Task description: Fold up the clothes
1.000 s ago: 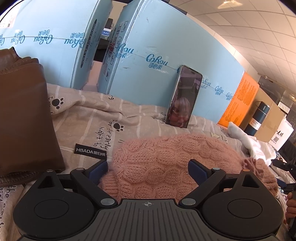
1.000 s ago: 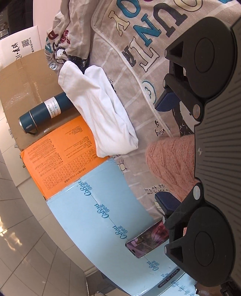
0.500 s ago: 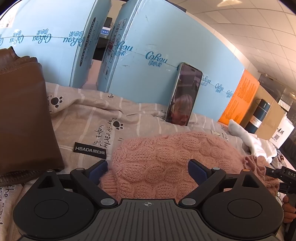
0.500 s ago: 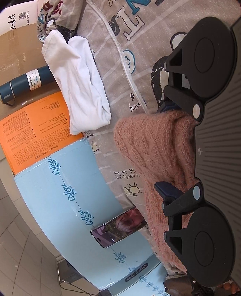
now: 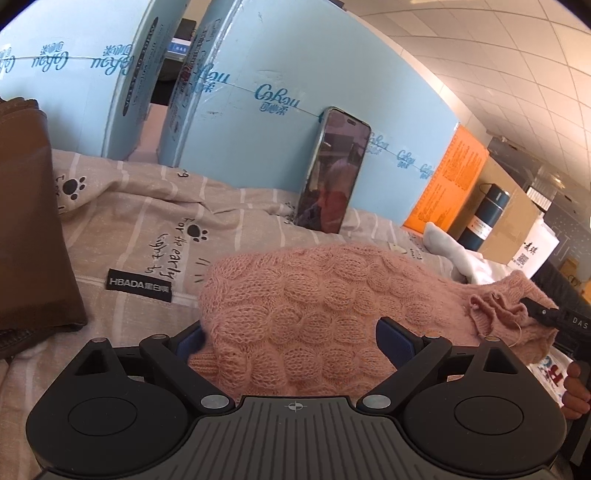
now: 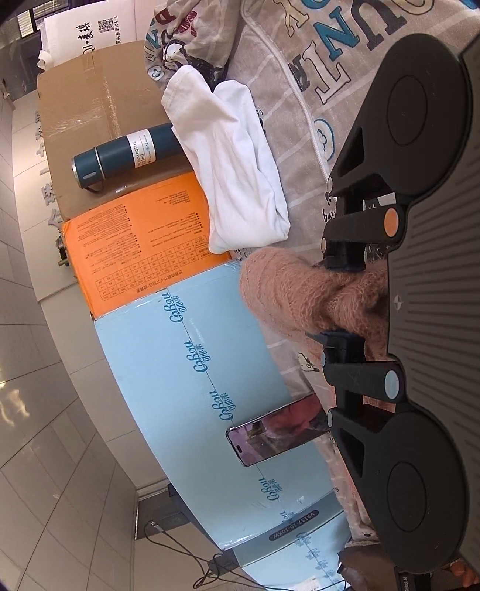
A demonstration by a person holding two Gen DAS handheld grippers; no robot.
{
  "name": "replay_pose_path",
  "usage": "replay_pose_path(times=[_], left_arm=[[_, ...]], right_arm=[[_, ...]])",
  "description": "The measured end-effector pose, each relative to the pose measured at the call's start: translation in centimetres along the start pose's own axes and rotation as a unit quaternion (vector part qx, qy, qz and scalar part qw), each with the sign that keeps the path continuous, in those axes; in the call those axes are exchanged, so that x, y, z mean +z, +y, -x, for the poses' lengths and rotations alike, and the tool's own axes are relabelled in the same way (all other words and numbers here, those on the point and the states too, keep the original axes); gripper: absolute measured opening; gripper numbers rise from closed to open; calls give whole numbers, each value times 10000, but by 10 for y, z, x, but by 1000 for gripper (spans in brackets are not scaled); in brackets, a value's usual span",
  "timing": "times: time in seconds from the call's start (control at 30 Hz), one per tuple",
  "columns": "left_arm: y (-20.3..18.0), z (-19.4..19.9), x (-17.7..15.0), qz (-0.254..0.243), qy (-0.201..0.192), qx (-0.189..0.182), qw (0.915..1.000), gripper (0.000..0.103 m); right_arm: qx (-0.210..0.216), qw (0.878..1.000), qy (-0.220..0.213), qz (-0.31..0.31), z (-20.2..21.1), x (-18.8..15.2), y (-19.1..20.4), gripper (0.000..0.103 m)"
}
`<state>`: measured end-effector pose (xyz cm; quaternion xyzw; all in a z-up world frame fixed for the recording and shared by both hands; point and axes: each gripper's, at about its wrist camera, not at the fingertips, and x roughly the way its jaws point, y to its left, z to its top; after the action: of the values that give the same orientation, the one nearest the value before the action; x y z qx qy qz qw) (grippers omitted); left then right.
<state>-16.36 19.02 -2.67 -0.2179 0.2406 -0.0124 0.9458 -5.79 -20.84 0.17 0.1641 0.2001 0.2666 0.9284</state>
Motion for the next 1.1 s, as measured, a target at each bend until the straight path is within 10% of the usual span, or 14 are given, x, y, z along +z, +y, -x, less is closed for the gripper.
replay_pose_path(times=[0.17, 0.47, 0.77, 1.1], left_arm=[[-22, 7, -7, -425, -128, -882, 9951, 96], [-26, -4, -10, -813, -54, 739, 9939, 96], [-24, -3, -10, -795, -31, 638, 9948, 96], [-20, 6, -6, -495, -412, 425, 9970, 96]], right_arm=[[-623, 9969, -437, 179, 26, 17, -18, 24], [-1193, 9720, -720, 1891, 14, 32, 14, 27], [257, 9407, -714, 3308, -11, -3, 109, 28], [1842, 9326, 147, 3101, -26, -42, 153, 26]])
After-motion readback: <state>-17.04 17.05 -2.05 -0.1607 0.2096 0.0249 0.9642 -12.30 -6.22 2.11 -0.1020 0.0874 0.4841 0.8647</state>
